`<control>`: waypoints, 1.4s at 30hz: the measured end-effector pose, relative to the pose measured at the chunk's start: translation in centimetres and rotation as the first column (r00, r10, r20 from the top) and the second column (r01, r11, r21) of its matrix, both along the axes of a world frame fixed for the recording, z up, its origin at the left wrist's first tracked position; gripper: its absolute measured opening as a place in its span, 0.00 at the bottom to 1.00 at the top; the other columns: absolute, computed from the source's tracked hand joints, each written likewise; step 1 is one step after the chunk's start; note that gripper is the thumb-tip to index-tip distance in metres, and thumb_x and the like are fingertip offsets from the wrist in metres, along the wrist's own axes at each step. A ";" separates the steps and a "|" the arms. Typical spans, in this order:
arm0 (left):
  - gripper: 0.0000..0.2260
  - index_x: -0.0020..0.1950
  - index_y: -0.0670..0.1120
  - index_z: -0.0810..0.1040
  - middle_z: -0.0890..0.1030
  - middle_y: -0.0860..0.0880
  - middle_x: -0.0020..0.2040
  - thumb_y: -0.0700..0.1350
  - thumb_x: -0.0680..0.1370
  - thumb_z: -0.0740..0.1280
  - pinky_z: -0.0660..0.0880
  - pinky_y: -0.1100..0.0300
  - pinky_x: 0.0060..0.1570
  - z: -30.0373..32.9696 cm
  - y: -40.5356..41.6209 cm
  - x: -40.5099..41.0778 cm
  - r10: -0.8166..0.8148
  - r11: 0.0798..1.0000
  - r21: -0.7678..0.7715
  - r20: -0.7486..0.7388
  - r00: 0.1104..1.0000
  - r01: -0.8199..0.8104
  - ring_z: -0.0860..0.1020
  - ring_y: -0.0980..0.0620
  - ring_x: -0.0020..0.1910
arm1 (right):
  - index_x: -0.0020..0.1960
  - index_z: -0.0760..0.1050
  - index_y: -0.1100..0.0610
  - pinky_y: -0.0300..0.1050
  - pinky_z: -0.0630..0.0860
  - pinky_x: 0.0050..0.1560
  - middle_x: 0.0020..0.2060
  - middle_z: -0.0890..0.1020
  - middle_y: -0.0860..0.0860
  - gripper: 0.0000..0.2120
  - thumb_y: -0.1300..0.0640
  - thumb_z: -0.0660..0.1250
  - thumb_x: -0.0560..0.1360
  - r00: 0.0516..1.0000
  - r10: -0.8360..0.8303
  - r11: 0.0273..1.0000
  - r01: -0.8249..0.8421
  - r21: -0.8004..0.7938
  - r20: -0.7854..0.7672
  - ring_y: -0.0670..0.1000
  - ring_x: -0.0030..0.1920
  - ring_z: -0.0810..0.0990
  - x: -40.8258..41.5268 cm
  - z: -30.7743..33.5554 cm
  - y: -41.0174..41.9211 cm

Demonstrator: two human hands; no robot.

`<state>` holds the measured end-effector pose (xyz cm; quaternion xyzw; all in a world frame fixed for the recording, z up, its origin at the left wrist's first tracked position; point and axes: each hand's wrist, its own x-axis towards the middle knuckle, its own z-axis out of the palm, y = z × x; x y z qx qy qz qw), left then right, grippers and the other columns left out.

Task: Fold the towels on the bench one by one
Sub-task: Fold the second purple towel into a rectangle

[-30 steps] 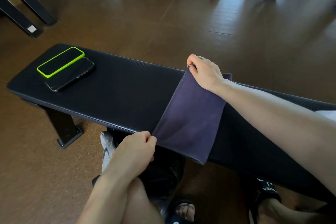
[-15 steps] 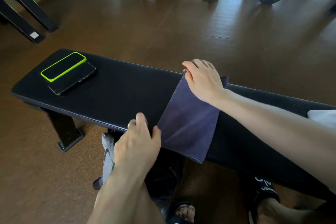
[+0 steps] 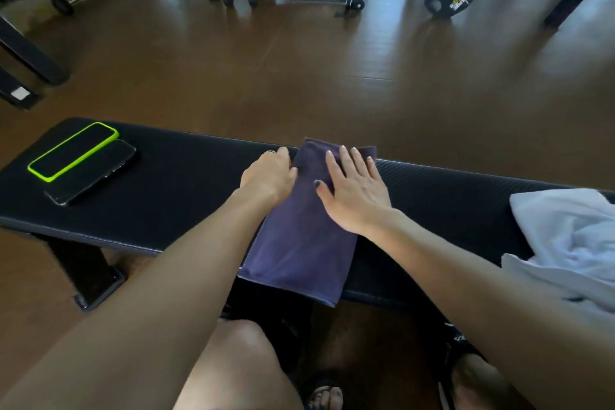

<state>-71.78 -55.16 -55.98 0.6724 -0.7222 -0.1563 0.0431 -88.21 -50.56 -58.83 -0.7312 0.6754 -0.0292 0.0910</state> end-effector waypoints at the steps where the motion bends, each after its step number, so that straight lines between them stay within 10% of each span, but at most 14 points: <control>1: 0.11 0.59 0.44 0.72 0.77 0.43 0.58 0.50 0.84 0.59 0.69 0.51 0.45 -0.1 -0.2 -0.1 -0.006 1.000 -0.009 0.030 1.000 0.006 0.77 0.40 0.55 | 0.83 0.43 0.52 0.55 0.40 0.80 0.82 0.44 0.55 0.34 0.38 0.44 0.83 1.000 0.001 1.000 0.000 0.019 -0.002 0.54 0.81 0.41 -0.1 -0.2 0.0; 24: 0.10 0.65 0.41 0.69 0.77 0.42 0.63 0.41 0.84 0.58 0.68 0.50 0.44 -1.0 0.3 -1.4 0.039 0.998 -0.064 0.266 0.963 -0.023 0.80 0.39 0.57 | 0.82 0.42 0.53 0.55 0.41 0.80 0.82 0.44 0.55 0.34 0.36 0.41 0.82 0.999 -0.003 1.000 0.003 0.001 0.053 0.55 0.81 0.41 1.4 -1.0 5.8; 42: 0.17 0.70 0.47 0.63 0.73 0.41 0.58 0.39 0.81 0.58 0.77 0.43 0.45 1.1 5.7 0.8 -0.163 0.979 -0.120 0.034 0.986 0.166 0.78 0.37 0.46 | 0.82 0.47 0.55 0.53 0.44 0.80 0.81 0.48 0.54 0.35 0.36 0.44 0.83 0.934 0.344 0.930 -0.324 -0.174 0.096 0.53 0.81 0.44 1.8 1.9 11.8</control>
